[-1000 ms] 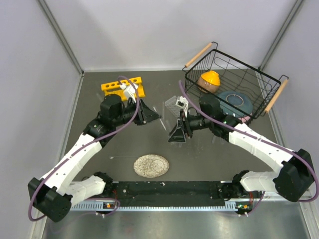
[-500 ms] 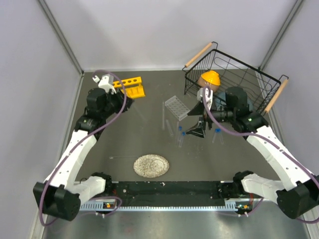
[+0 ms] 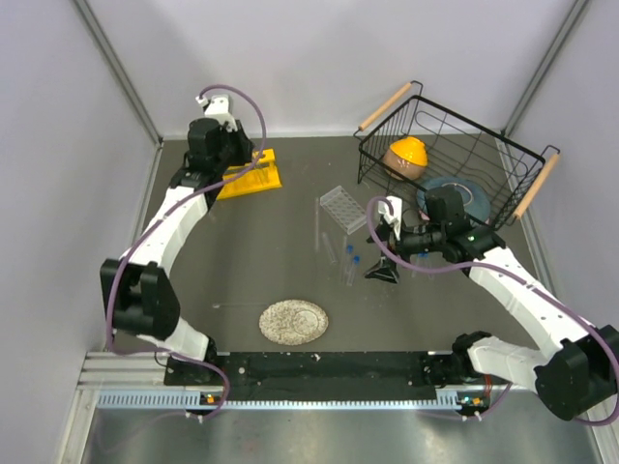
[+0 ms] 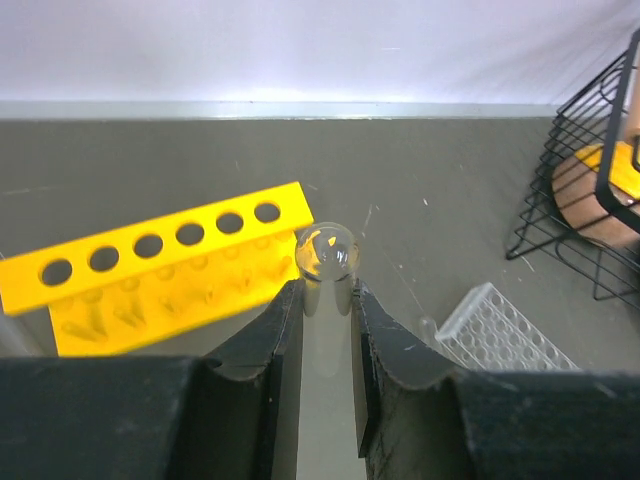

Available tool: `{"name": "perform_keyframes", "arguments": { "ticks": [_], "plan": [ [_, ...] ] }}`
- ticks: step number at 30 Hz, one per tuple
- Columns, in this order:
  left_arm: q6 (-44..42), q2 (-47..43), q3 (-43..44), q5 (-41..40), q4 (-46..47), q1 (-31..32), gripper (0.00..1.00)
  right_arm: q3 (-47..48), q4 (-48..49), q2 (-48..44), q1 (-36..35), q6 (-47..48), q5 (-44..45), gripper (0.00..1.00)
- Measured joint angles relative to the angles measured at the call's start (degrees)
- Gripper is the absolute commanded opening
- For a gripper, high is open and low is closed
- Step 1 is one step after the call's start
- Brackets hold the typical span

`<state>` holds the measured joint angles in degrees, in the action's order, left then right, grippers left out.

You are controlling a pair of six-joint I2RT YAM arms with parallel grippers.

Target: Organize the chemistry lab equipment

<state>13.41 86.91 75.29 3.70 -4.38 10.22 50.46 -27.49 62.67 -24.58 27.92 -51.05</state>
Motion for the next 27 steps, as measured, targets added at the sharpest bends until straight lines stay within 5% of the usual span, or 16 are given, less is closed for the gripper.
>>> {"name": "perform_keyframes", "arguments": {
  "ticks": [27],
  "plan": [
    [-5.92, 20.41, 18.71, -2.73, 0.04, -0.04, 0.15, -1.01, -0.07, 1.70, 0.39, 1.70, 0.74, 0.99]
  ]
}}
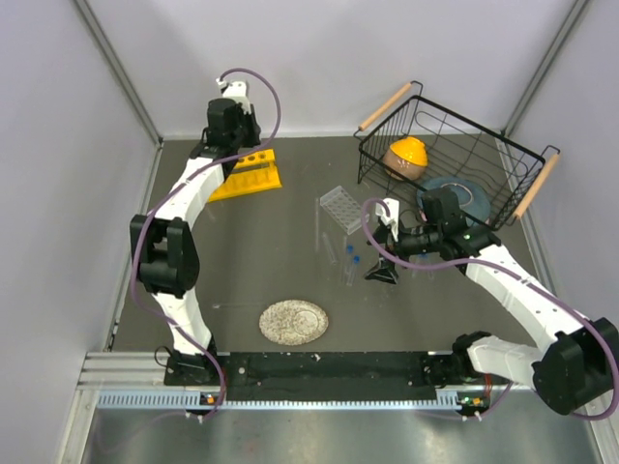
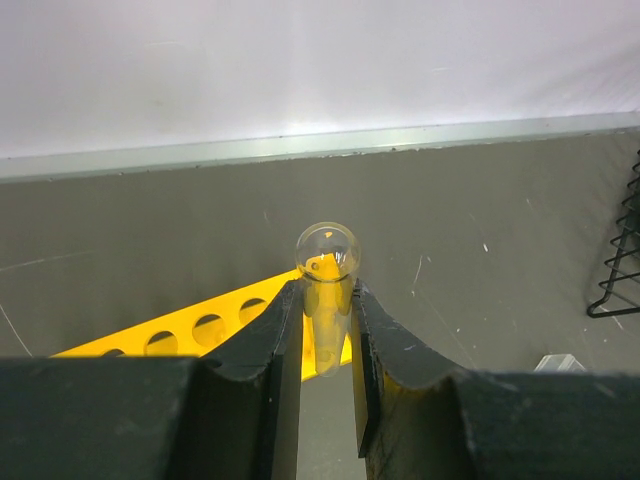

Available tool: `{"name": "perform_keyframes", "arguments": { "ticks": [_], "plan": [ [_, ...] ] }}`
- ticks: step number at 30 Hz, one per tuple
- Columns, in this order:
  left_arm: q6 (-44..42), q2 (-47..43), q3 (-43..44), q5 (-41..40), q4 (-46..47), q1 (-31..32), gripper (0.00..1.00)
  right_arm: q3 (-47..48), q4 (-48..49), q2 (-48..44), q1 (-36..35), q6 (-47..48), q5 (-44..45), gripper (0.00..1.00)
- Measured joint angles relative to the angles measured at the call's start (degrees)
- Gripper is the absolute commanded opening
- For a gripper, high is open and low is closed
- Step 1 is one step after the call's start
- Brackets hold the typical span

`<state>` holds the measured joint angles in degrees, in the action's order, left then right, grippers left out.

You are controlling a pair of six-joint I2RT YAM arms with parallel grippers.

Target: Organize the chemistry lab equipment

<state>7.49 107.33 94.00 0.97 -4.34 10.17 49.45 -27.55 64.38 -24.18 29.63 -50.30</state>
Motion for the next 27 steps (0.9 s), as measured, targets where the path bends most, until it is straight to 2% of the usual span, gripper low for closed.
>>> {"name": "perform_keyframes", "arguments": {
  "ticks": [17, 27],
  "plan": [
    [-0.83, 3.26, 0.00, 0.00, -0.52, 0.00, 0.15, 0.00, -0.09, 0.74, 0.11, 0.44, 0.00, 0.99],
    [-4.00, 3.74, -2.64, -1.95, 1.92, 1.53, 0.18, 0.00, -0.24, 0.96, 0.11, 0.87, 0.00, 0.99]
  ]
}}
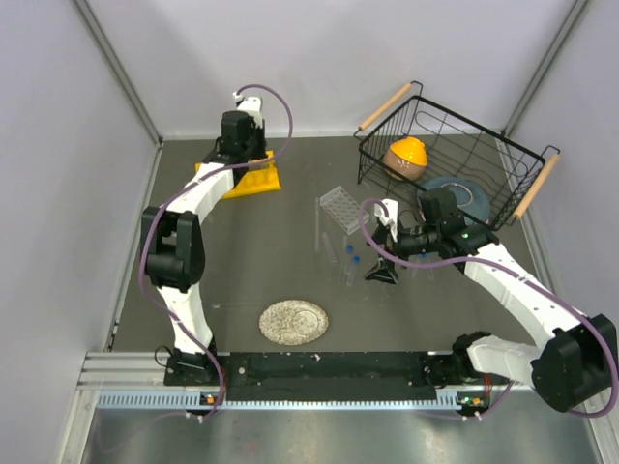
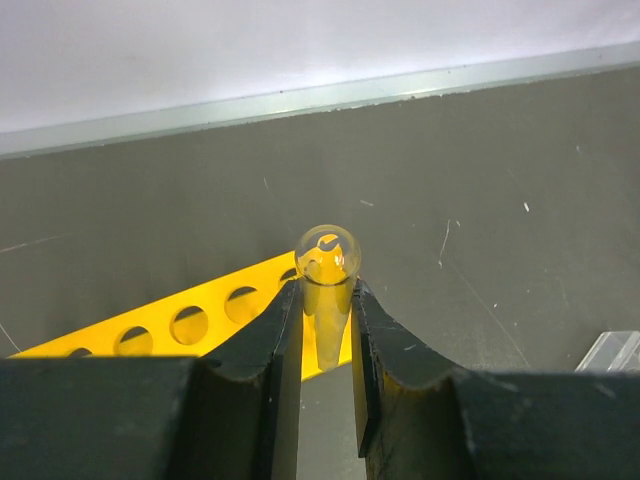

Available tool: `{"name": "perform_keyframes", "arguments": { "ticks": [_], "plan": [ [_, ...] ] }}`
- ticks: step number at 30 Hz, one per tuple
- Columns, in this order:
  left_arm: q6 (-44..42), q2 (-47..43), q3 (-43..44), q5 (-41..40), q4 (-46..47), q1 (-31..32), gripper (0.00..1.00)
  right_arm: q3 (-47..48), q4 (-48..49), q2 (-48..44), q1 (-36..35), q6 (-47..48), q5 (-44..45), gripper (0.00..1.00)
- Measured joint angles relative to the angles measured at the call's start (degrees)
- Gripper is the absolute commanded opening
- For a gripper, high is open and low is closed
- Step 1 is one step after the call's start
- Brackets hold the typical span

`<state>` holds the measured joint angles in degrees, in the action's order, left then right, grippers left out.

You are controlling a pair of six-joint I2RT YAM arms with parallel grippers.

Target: Organize the chemistry lab equipment

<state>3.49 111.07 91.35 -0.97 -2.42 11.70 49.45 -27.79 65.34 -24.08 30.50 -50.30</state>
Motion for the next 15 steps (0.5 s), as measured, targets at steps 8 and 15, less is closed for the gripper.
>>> {"name": "perform_keyframes", "arguments": {
  "ticks": [8, 15],
  "plan": [
    [-0.68, -0.02, -4.72, -1.18, 4.74, 0.50, 0.33, 0.00, -0.22, 0.02, 0.00, 0.44, 0.02, 0.99],
    [-0.31, -0.20, -7.32, -1.55, 5.25, 0.50, 0.58, 0.00, -0.59, 0.02, 0.00, 0.61, 0.04, 0.99]
  ]
}}
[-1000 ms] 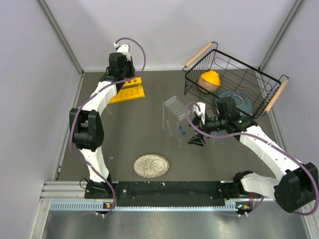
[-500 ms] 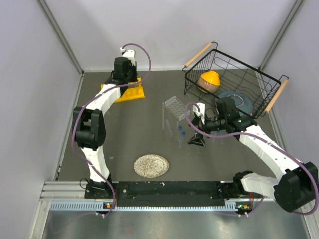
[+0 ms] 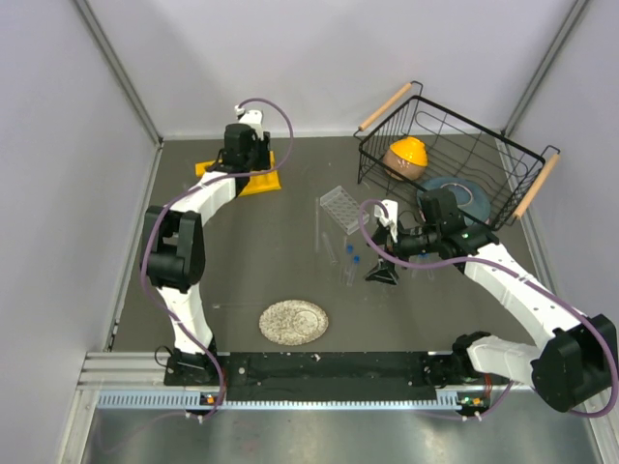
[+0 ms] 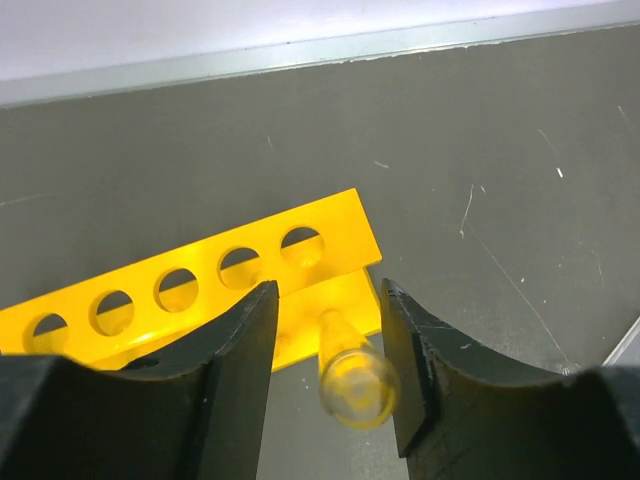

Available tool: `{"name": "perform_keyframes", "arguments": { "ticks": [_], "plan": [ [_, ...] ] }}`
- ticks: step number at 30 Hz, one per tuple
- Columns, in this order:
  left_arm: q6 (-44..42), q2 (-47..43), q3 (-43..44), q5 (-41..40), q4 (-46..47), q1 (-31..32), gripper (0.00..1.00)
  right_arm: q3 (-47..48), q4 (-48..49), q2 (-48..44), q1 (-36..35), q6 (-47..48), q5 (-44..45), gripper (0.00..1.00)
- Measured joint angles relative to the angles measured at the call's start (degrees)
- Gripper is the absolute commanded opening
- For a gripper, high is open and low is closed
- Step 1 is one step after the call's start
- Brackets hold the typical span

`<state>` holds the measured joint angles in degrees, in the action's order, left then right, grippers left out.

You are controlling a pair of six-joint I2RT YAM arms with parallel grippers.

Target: Organize the chemistry lab equipment

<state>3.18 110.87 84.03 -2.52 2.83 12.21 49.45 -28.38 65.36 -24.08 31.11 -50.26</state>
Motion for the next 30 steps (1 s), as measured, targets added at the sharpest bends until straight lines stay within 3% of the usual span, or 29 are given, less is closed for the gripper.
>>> {"name": "perform_keyframes", "arguments": {
  "ticks": [10, 16, 20, 26, 30],
  "plan": [
    [1.38, -4.98, -1.99, -0.04, -1.05, -0.04, 0.79, 0.00, -0.15, 0.00, 0.24, 0.66, 0.07, 0.99],
    [2.40, -16.98, -8.17, -0.66, -0.35, -0.15, 0.86, -0.02, -0.31, 0.00, 0.31, 1.53, 1.11, 0.99],
    [3.67, -25.64, -13.68, -2.19, 0.28, -0.79, 0.95, -0.39, -0.61, -0.35, 0.37, 1.99, 1.40, 0.99],
    [8.92, -38.77, -26.53, -5.01, -0.31, -6.40, 0.99, -0.76, -0.68, -1.44, 0.72, 2.36, 1.77, 0.99],
    [14.51, -42.12, -31.12, -3.80, -3.54, -13.09, 0.99, -0.79, -0.68, -1.77, 0.74, 2.38, 1.81, 0.99]
  ]
}}
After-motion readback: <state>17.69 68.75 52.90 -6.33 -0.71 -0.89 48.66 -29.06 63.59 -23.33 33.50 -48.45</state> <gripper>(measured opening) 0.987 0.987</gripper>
